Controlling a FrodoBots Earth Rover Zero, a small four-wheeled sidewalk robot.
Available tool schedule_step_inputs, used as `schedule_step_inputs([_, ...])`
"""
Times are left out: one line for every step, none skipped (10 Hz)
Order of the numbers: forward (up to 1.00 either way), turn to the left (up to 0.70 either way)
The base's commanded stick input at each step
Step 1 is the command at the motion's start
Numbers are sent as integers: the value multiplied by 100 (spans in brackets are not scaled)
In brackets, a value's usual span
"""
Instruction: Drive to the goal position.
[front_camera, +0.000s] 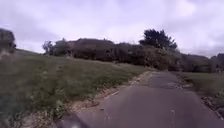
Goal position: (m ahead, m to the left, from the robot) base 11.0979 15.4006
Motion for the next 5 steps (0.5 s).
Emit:
schedule_step_inputs([70, -14])
schedule_step_inputs([70, -14])
schedule_step_inputs([70, -14])
schedule_step_inputs([70, -14])
schedule_step_inputs([70, -14])
